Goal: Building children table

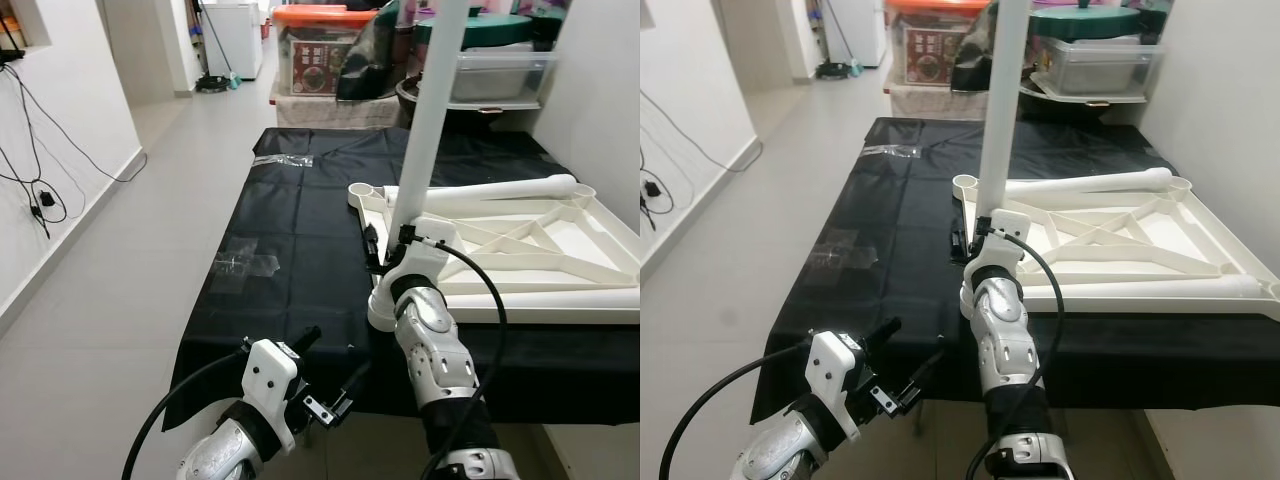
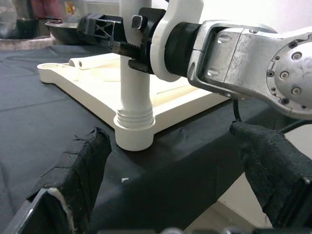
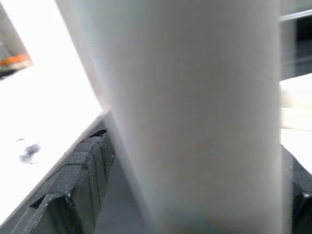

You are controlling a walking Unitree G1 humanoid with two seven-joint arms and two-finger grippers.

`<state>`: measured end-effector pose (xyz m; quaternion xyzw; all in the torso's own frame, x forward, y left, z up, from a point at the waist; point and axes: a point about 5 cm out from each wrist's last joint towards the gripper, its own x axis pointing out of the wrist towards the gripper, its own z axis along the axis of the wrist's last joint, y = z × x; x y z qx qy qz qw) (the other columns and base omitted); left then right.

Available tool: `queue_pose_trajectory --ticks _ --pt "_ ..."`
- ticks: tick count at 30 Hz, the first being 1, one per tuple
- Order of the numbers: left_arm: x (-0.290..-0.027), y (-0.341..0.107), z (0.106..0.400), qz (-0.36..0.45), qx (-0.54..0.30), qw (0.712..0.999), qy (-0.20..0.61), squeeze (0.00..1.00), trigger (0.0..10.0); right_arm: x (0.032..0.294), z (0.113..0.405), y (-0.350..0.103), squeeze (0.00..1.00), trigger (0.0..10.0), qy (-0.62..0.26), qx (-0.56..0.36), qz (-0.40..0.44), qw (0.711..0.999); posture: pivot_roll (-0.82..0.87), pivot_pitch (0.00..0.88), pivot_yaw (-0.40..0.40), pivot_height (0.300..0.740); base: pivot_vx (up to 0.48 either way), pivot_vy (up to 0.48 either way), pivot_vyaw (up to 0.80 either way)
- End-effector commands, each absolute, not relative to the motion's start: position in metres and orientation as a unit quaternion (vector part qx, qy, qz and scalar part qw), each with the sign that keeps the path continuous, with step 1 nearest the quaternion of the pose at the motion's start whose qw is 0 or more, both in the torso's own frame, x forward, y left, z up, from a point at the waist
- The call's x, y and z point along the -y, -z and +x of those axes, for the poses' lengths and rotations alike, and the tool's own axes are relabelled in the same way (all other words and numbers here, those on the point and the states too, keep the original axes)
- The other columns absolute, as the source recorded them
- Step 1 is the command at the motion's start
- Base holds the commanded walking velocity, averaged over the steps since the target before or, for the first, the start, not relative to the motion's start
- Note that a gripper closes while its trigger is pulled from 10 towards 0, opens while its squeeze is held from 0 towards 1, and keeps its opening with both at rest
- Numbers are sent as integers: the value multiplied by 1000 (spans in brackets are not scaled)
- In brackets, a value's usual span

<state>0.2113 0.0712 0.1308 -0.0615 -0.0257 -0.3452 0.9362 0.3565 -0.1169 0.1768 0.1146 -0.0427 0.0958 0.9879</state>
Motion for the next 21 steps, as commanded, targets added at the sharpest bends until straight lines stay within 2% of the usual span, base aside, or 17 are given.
queue_pose_trajectory --ticks 1,2,3,4,5,6,7,8,10,11,12,13,14,16,17,19,21 --pt "-73 -128 211 -57 22 937 345 0 10000 111 359 -181 0 10000 -130 42 124 983 63 10 -23 740 0 0 0" --pt "-72 -128 212 -58 22 936 346 0 10000 115 361 -182 0 10000 -195 35 116 973 63 5 -24 740 0 0 0" --pt "-72 -128 212 -58 22 936 346 0 10000 115 361 -182 0 10000 -195 35 116 973 63 5 -24 740 0 0 0" --pt "-72 -128 212 -58 22 936 346 0 10000 118 362 -185 0 10000 -276 29 108 955 64 2 -24 740 0 0 0" --pt "-72 -128 212 -58 22 936 346 0 10000 118 362 -185 0 10000 -276 29 108 955 64 2 -24 740 0 0 0" --pt "-72 -128 213 -58 22 936 347 0 10000 119 362 -189 0 10000 -342 26 103 934 68 2 -24 740 0 0 0" --pt "-72 -128 213 -58 22 936 347 0 10000 119 362 -189 0 10000 -342 26 103 934 68 2 -24 740 0 0 0" --pt "-71 -128 213 -60 22 936 346 0 10000 116 361 -192 0 10000 -410 21 89 908 71 0 -24 740 0 0 0" --pt "-71 -128 213 -60 22 936 346 0 10000 116 361 -192 0 10000 -410 21 89 908 71 0 -24 740 0 0 0" --pt "-71 -128 213 -61 22 936 346 0 10000 109 358 -192 0 10000 -483 12 58 873 79 3 -32 740 0 0 0" --pt "-71 -128 213 -61 22 936 346 0 10000 109 358 -192 0 10000 -483 12 58 873 79 3 -32 740 0 0 0" --pt "-70 -129 212 -63 22 936 346 0 10000 100 355 -190 0 10000 -547 -7 26 837 88 9 -36 740 0 0 0" --pt "-70 -129 212 -63 22 936 346 0 10000 100 355 -190 0 10000 -547 -7 26 837 88 9 -36 740 0 0 0" --pt "-70 -129 212 -63 23 936 345 0 10000 90 351 -187 0 10000 -619 -32 -6 785 95 13 -41 740 0 0 0" --pt "-70 -129 212 -63 23 936 345 0 10000 90 351 -187 0 10000 -619 -32 -6 785 95 13 -41 740 0 0 0" --pt "-70 -129 213 -64 23 937 344 0 10000 85 349 -187 0 10000 -648 -41 -10 760 99 18 -41 740 0 0 0" --pt "-70 -129 213 -64 23 937 343 0 10000 84 349 -186 0 10000 -656 -43 -12 753 99 18 -41 740 0 0 0"
